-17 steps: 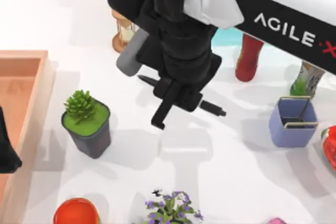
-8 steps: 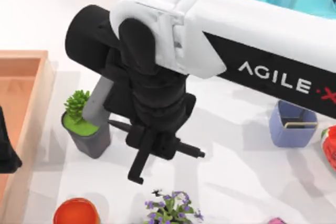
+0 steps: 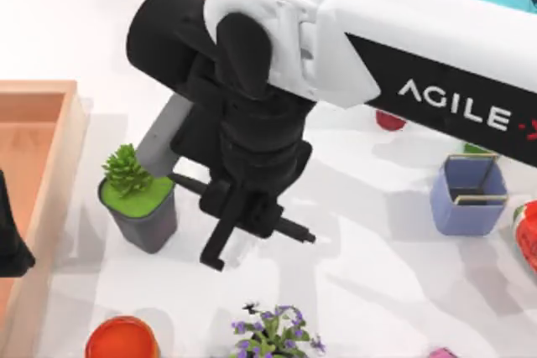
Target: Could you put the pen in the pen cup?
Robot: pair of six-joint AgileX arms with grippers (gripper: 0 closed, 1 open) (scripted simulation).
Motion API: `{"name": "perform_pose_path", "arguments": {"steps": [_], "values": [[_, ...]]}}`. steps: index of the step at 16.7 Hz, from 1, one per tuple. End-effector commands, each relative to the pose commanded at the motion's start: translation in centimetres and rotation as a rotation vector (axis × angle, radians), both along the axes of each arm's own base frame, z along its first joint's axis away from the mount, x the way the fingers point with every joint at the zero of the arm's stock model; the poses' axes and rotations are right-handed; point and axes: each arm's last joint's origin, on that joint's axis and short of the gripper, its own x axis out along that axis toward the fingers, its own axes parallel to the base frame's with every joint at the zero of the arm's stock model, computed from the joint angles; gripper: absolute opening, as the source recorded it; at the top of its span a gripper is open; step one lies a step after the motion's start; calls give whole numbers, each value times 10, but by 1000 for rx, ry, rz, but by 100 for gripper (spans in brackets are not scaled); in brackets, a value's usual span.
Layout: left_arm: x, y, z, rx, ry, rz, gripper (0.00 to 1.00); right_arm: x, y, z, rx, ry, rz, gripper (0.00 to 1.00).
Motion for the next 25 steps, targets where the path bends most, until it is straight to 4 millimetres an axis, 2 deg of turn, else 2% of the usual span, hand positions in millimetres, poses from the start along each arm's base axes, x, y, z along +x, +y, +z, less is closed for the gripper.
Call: {"name": "perform_pose_path", "arguments": {"steps": [3,6,10,13,16,19,22,25], "values": [[0,0,0,0,0,0,100,34,-22,1,186,-6,-86,0],[0,0,0,0,0,0,100,75,-55,5,440,-58,-169,0],[0,0,0,0,0,0,100,123,-122,11,789,-193,-234,0],[0,0,0,0,0,0,100,141,-181,5,998,-309,-228,0],[0,0,0,0,0,0,100,141,-239,-6,1153,-428,-182,0],[0,0,0,0,0,0,100,125,-291,-21,1251,-535,-117,0],[0,0,0,0,0,0,100,97,-328,-40,1301,-607,-55,0],[0,0,0,0,0,0,100,67,-352,-59,1321,-644,-11,0]]}}
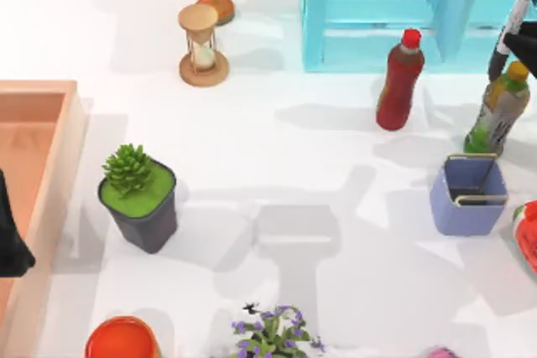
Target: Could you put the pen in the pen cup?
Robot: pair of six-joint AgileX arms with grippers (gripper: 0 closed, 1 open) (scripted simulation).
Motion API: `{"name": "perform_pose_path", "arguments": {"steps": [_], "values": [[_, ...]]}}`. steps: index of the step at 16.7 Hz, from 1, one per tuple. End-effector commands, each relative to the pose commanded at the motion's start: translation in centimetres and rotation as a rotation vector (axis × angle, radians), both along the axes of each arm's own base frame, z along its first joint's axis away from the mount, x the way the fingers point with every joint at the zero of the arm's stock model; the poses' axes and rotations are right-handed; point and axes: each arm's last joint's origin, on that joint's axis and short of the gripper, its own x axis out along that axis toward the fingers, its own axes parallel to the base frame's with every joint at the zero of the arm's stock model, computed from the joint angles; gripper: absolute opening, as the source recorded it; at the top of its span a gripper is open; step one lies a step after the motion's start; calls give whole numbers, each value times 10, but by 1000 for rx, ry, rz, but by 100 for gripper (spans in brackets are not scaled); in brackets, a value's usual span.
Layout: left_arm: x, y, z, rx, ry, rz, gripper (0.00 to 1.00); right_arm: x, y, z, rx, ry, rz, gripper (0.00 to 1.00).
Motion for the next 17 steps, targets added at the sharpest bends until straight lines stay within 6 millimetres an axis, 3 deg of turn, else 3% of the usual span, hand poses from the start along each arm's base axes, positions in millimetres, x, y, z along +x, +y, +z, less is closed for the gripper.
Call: {"name": "perform_pose_path", "arguments": {"steps": [5,11,13,17], "values": [[0,0,0,0,0,0,100,-36,-17,-24,8,-4,11,0],[0,0,0,0,0,0,100,-39,-17,-27,12,5,16,0],[0,0,0,0,0,0,100,-37,-13,-20,-3,-41,29,0],[0,0,0,0,0,0,100,-36,13,1,-42,-209,130,0]]}}
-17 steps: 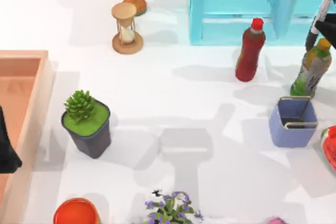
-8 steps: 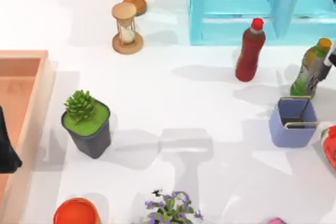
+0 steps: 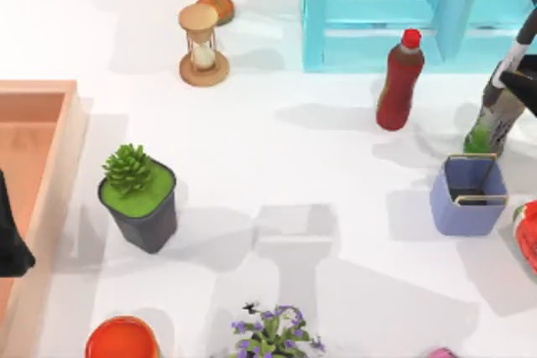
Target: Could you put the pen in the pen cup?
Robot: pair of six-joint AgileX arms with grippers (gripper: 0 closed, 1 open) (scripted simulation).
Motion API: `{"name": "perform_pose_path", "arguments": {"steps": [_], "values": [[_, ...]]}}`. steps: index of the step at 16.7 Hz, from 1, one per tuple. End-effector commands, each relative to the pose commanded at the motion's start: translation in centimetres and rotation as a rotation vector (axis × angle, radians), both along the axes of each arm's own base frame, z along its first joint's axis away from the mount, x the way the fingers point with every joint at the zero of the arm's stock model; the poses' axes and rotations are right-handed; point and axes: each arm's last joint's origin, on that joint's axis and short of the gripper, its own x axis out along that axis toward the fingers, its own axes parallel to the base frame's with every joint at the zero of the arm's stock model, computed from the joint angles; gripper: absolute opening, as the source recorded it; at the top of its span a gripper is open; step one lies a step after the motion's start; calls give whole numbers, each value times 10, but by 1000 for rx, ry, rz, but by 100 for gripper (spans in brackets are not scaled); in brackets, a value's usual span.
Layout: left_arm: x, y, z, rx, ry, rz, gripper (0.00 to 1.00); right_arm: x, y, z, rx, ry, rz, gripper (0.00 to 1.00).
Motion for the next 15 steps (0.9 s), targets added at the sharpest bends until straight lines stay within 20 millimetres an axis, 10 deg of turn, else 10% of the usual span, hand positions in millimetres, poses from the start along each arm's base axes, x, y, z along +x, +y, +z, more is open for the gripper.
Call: {"name": "perform_pose_path", "arguments": {"steps": [15], "values": [[0,0,0,0,0,0,100,-1,-27,-29,50,209,-117,8]]}}
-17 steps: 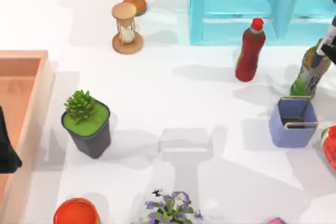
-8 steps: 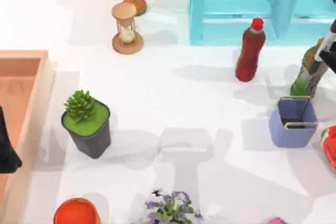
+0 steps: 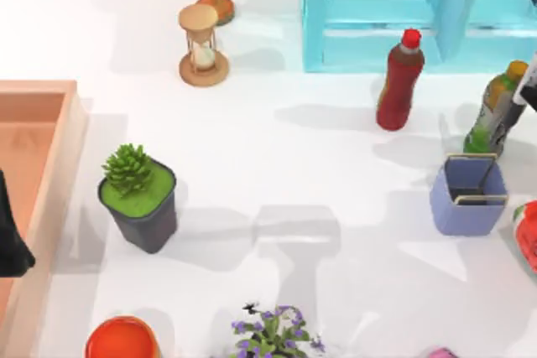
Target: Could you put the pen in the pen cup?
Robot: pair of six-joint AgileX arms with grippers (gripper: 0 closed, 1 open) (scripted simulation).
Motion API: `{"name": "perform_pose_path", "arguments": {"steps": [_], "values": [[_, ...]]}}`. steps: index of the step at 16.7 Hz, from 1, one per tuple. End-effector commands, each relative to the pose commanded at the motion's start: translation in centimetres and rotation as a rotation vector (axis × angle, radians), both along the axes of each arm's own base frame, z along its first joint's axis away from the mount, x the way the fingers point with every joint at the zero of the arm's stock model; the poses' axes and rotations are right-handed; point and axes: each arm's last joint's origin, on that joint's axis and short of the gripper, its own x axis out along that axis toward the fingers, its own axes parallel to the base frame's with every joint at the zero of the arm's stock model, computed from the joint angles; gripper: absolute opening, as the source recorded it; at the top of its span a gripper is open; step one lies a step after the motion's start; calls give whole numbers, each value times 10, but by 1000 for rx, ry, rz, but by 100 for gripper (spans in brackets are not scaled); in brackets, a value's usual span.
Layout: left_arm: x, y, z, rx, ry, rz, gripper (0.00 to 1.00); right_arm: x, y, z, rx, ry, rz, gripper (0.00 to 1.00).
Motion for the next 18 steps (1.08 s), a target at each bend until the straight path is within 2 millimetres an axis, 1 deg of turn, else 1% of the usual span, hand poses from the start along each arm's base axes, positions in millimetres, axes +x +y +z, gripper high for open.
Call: {"name": "perform_pose_path", "arguments": {"steps": [12,13,18], "values": [[0,0,0,0,0,0,100,0,0,0,0,0,0,98],[0,0,0,0,0,0,100,0,0,0,0,0,0,100],[0,0,0,0,0,0,100,0,0,0,0,0,0,100]]}}
